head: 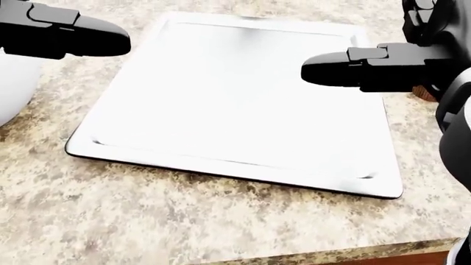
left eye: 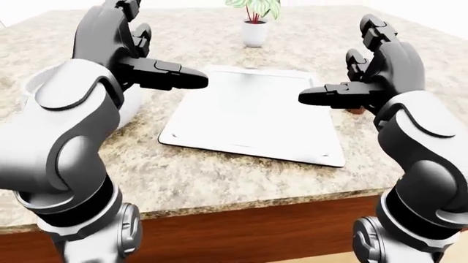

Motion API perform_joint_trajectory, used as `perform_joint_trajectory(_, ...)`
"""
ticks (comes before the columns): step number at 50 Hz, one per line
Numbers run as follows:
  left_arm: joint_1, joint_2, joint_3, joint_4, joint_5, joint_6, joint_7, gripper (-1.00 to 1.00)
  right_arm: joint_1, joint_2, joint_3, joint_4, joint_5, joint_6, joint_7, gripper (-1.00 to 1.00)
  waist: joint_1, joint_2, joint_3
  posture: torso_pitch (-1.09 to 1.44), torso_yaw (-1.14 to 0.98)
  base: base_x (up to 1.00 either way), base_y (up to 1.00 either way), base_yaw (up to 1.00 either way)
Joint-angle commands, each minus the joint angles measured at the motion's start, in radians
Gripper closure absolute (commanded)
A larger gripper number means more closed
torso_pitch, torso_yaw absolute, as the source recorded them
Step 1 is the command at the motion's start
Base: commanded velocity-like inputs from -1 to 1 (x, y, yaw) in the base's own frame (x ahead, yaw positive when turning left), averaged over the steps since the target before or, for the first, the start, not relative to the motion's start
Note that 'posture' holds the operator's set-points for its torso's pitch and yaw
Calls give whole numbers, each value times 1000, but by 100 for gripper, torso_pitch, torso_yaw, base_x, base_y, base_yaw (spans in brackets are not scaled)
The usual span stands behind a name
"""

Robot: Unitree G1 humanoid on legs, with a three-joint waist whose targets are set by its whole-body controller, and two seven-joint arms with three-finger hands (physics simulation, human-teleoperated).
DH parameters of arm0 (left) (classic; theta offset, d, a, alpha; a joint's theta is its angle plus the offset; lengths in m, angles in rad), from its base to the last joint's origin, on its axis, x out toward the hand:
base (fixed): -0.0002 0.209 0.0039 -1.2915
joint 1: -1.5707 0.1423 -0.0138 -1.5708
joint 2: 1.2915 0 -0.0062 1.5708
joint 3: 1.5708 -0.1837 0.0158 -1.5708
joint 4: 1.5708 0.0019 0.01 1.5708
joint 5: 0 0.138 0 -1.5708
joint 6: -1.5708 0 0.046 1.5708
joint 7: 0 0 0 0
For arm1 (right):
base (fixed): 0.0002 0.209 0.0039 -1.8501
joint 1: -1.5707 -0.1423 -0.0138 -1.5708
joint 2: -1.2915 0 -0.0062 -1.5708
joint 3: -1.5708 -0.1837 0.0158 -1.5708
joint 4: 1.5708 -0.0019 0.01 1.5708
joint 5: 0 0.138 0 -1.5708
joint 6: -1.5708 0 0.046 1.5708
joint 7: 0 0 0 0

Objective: Pick up the bowl with cake and place it on the tray. Pick up the cupcake and place it on the tray.

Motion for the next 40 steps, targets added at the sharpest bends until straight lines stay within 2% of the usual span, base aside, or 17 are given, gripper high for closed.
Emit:
perform_joint_trajectory(1,-41,12,11,-19,6,-24,-1,-100,-33,-11,-8,-23,-2,-24,-1,-100,0,1,-28,0,0,0,0,0)
perform_joint_trajectory(4,-62,23,12,-6,9,-25,-10,-100,-36,-16,-12,-20,0,-22,3,-100,1,0,-25,0,0,0,0,0)
perform_joint_trajectory(8,-136,75,-37,77,40,-54,-63,-100,-35,-21,-12,-17,-1,-26,7,-100,3,0,-23,0,0,0,0,0)
perform_joint_trajectory(10,-201,118,-103,144,89,-92,-125,-100,-29,-20,-14,-19,-2,-29,5,-100,5,-2,-22,0,0,0,0,0)
perform_joint_trajectory(12,-267,158,-171,240,173,-176,-223,-100,-24,-19,-12,-19,-3,-33,5,-100,8,-4,-20,0,0,0,0,0)
perform_joint_trajectory(15,-305,181,-220,292,314,-254,-397,-100,-8,-23,-17,-23,-5,-43,9,-100,13,-8,-19,0,0,0,0,0)
perform_joint_trajectory(18,-353,198,-196,341,433,-284,-565,-100,-2,-20,-15,-25,-5,-44,6,-100,15,-9,-19,0,0,0,0,0)
perform_joint_trajectory(24,-371,194,-147,460,623,-461,-766,-100,6,-15,-8,-24,-12,-50,9,-100,14,-9,-20,0,0,0,0,0)
perform_joint_trajectory(29,-411,208,-109,566,708,-580,-863,-100,16,-14,-16,-32,-12,-50,12,-100,17,-13,-23,0,0,0,0,0)
perform_joint_trajectory(33,-428,260,-74,629,744,-676,-918,-100,20,-11,-20,-33,-13,-54,11,-100,15,-15,-25,0,0,0,0,0)
perform_joint_trajectory(36,-364,296,-57,619,761,-765,-959,-100,12,-14,-11,-27,-15,-52,9,-100,14,-13,-24,0,0,0,0,0)
perform_joint_trajectory(40,-310,303,-38,598,772,-804,-989,-100,25,-15,-11,-28,-20,-60,13,-100,14,-9,-28,0,0,0,0,0)
